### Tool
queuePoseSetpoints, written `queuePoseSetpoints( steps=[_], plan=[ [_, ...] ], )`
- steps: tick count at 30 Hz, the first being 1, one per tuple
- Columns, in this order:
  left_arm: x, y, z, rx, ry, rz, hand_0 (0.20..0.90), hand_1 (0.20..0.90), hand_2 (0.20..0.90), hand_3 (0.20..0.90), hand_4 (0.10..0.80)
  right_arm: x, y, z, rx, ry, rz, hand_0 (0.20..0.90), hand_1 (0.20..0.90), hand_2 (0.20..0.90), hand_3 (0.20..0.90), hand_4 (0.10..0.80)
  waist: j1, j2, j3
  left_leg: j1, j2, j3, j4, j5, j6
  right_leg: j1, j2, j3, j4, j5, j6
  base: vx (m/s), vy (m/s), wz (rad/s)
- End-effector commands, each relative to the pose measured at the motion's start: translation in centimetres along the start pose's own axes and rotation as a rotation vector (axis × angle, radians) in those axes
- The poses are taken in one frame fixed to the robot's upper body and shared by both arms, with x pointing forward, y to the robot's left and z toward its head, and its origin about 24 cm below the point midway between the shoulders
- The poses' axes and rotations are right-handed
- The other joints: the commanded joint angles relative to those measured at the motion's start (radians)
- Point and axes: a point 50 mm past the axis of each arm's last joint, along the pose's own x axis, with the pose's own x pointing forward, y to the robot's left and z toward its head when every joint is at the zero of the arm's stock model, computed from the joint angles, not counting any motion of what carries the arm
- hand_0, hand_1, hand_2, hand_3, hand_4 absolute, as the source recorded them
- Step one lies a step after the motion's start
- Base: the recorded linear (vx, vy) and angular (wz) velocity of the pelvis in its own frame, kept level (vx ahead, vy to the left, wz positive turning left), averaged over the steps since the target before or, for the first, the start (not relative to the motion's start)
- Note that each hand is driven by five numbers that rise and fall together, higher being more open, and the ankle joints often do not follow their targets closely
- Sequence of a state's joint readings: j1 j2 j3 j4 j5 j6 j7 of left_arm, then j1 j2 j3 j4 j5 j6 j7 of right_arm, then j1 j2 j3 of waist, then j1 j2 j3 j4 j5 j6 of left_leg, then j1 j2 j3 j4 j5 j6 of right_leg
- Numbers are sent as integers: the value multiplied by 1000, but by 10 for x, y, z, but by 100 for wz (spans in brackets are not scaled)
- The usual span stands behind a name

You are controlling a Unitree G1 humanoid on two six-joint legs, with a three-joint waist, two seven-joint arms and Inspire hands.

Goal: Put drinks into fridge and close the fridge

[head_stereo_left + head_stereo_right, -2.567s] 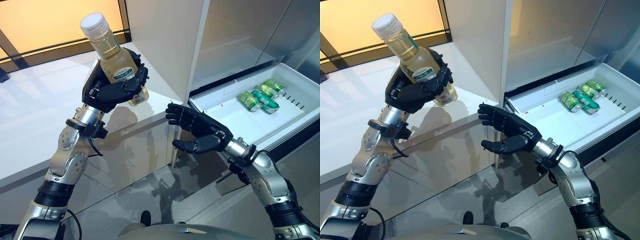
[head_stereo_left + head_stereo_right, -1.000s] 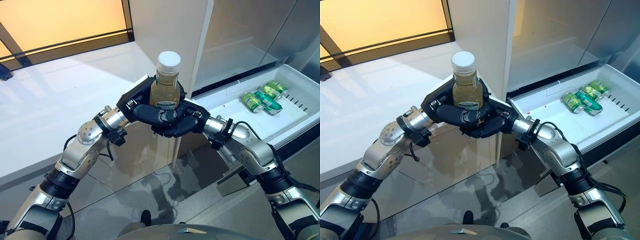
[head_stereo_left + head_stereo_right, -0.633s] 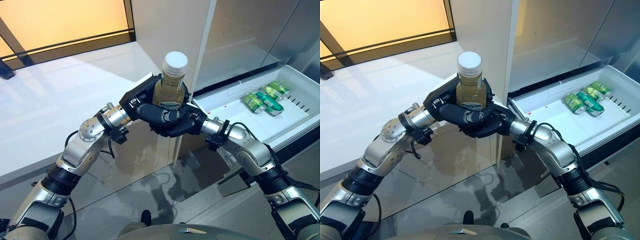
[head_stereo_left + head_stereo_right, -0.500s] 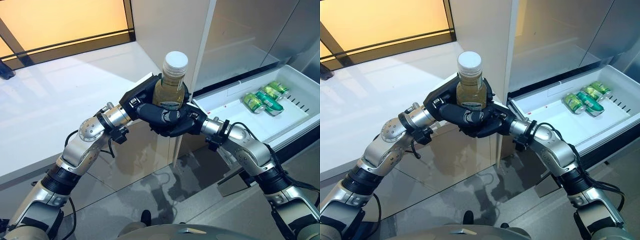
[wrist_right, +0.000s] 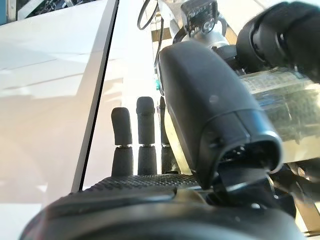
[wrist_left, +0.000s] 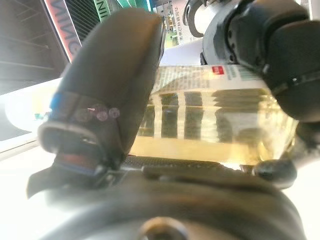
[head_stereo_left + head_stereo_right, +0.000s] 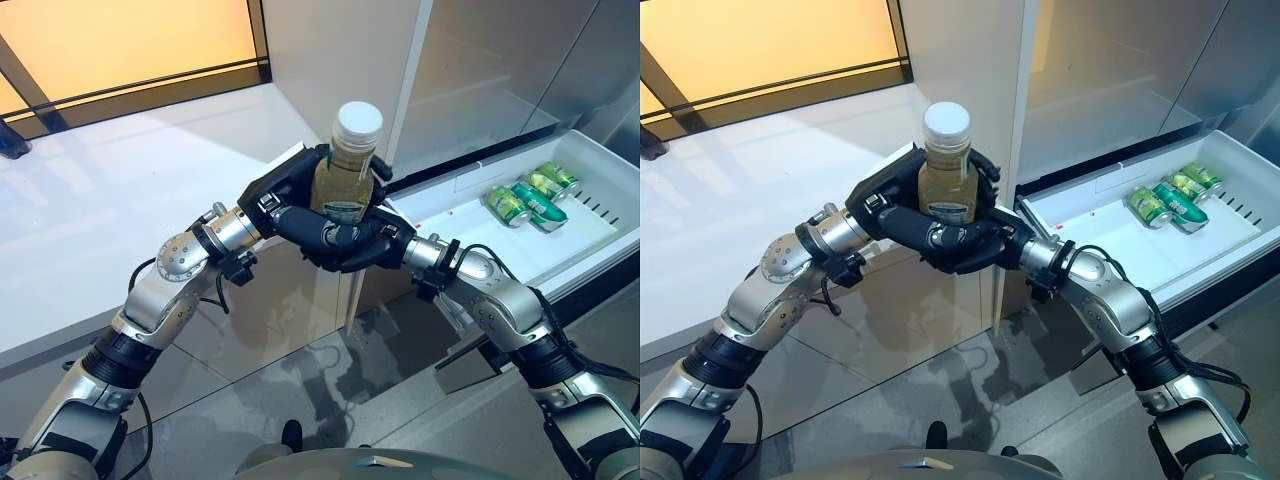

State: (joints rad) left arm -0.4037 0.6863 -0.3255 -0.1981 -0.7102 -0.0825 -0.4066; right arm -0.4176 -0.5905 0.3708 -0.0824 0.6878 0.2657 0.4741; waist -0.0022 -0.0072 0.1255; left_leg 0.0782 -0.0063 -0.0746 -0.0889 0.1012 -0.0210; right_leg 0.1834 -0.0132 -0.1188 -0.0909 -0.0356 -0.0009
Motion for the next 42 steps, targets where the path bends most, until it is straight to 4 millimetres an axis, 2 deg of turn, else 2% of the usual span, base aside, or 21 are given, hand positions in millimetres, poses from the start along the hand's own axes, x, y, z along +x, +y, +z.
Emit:
queuePoseSetpoints(
  steps=[1, 16, 28, 32, 37, 42],
  plan=[
    [26, -3, 61, 83, -298, -75, 900, 900, 900, 900, 800, 16, 17, 82, -124, -354, 137, 300, 300, 300, 200, 100, -4, -13, -112, 66, -38, 18, 7, -132, 29, -46, -14, 16, 27, 38, 64, 0, 0, 0],
    [15, 12, 58, 130, -259, 33, 900, 900, 900, 900, 800, 6, 7, 96, -158, -444, 40, 300, 300, 300, 200, 100, 1, -13, -114, 64, -36, 16, 6, -131, 27, -46, -13, 13, 23, 40, 63, 0, 0, 0],
    [-20, 33, 47, 121, -203, 202, 900, 900, 900, 900, 800, -27, -8, 118, -265, -546, -80, 300, 300, 300, 200, 100, 10, -18, -117, 59, -36, 12, 6, -131, 27, -48, -13, 9, 21, 41, 65, 0, 0, 0],
    [-36, 36, 40, -37, -261, 247, 900, 900, 900, 900, 800, -40, -10, 122, -307, -570, -115, 300, 300, 300, 200, 100, 12, -22, -117, 58, -36, 10, 8, -133, 27, -50, -13, 10, 22, 39, 64, 0, 0, 0],
    [-50, 22, 24, -224, -298, 238, 900, 900, 900, 900, 800, -58, -8, 128, -343, -612, -161, 300, 300, 300, 200, 100, 13, -27, -115, 55, -37, 5, 8, -136, 29, -56, -13, 15, 25, 39, 63, 0, 0, 0],
    [-68, 17, 3, -351, -284, 320, 900, 900, 900, 900, 800, -75, -6, 132, -348, -640, -188, 300, 300, 300, 200, 100, 11, -32, -111, 53, -36, 8, 7, -135, 29, -63, -11, 19, 31, 40, 60, 0, 0, 0]
  ],
)
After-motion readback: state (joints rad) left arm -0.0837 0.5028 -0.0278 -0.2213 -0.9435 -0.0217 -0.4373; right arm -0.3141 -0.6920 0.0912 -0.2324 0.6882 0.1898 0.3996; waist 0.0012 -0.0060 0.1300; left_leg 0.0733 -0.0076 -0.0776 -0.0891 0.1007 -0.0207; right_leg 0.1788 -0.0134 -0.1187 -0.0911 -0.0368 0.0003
